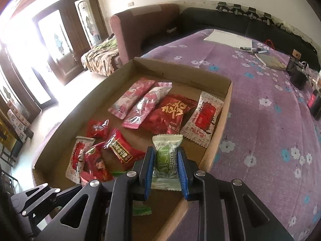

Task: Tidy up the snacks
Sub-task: 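Carry both snacks over the box and open both tools to drop them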

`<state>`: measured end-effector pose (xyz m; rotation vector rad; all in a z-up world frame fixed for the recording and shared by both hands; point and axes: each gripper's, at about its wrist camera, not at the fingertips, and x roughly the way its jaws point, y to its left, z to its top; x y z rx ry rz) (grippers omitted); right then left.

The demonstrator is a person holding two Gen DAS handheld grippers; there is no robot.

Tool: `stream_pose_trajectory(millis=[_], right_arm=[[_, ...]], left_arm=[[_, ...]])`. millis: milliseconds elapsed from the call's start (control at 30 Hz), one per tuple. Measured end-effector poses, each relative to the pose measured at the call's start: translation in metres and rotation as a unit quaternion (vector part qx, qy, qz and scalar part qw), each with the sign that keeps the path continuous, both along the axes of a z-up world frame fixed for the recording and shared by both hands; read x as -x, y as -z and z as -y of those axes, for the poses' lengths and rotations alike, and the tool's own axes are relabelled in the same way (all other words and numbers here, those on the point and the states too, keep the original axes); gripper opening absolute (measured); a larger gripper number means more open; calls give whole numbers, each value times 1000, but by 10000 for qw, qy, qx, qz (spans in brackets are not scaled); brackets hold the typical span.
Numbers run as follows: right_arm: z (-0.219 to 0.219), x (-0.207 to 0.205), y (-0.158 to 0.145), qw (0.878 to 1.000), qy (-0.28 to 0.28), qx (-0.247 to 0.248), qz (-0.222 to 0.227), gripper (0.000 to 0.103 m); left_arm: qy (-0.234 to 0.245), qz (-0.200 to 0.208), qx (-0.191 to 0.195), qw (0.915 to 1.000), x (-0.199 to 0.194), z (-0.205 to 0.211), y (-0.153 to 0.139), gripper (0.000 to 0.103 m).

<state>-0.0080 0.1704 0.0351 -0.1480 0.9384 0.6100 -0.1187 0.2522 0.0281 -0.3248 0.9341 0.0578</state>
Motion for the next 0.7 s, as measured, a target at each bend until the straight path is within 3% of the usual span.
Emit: stream_pose_trajectory(millis=[67,200,233,700], right_arm=[[1,0,0,10000,1,-46,-10,23],[5,0,-6,9998,11,-188,10,44],[7,1,-8,9997,18,-219,47,45],[42,15,-27,9979,223,-595,122,46]], left_arm=[[21,-10,0,10000,-1,2,-1,61],[9,41,93,9999,0,3,-3,61],[-14,45,89,9999,0,2,-4,61],[-56,177,-134,9997,4,17,-20,61]])
